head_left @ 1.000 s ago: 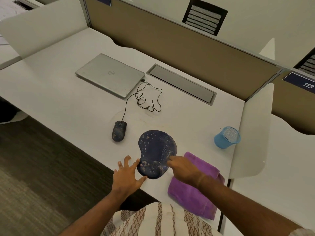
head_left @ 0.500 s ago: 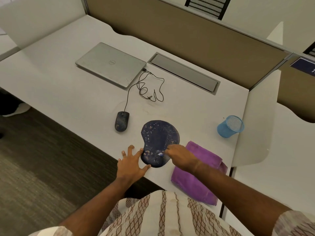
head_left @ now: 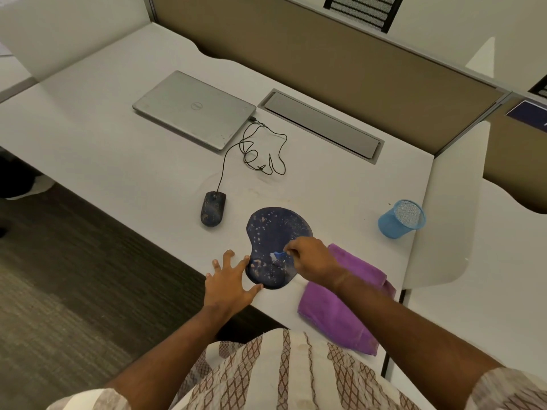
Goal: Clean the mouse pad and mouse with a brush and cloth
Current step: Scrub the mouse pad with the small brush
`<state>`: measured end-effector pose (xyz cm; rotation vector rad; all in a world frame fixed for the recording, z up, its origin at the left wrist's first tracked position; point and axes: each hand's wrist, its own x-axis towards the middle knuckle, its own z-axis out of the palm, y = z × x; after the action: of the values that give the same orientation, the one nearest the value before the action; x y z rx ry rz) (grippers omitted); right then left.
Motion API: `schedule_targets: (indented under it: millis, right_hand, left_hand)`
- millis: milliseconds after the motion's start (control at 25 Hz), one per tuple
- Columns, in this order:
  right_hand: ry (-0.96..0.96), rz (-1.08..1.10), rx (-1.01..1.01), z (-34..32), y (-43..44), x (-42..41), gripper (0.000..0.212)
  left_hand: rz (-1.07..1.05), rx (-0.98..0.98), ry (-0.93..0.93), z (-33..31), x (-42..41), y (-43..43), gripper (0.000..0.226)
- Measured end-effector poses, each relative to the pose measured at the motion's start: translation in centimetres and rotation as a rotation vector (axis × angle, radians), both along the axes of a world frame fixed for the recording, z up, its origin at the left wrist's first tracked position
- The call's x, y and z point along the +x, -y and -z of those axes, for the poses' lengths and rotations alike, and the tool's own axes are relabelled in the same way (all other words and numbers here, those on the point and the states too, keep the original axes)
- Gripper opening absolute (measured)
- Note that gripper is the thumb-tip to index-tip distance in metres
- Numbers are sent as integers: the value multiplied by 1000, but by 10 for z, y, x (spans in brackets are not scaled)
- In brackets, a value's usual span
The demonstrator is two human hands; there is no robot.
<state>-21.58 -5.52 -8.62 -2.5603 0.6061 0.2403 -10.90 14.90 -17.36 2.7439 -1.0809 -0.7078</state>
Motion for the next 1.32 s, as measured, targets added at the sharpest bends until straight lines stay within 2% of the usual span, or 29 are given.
schedule_targets:
  millis: [240, 480, 880, 1040, 1200, 1320]
  right_hand:
    - [-101, 84, 65, 16, 0, -19, 28]
    - [-92, 185, 113, 25, -3, -52, 29]
    - [-63, 169, 44, 14, -4, -30, 25]
    - [-122, 195, -11, 13, 1, -17, 18]
    - [-191, 314, -54, 11, 15, -19, 17]
    - [-139, 375, -66, 7, 19, -18, 16]
  left_hand:
    - [-5, -3, 11, 1, 0, -1, 89]
    - [-2, 0, 10, 0, -2, 0, 88]
    - [-3, -1, 0, 0, -1, 0, 88]
    - [-5, -4, 4, 2, 0, 0, 88]
    - [-8, -10, 1, 5, 0, -1, 88]
    - [-11, -11, -5, 5, 0, 0, 89]
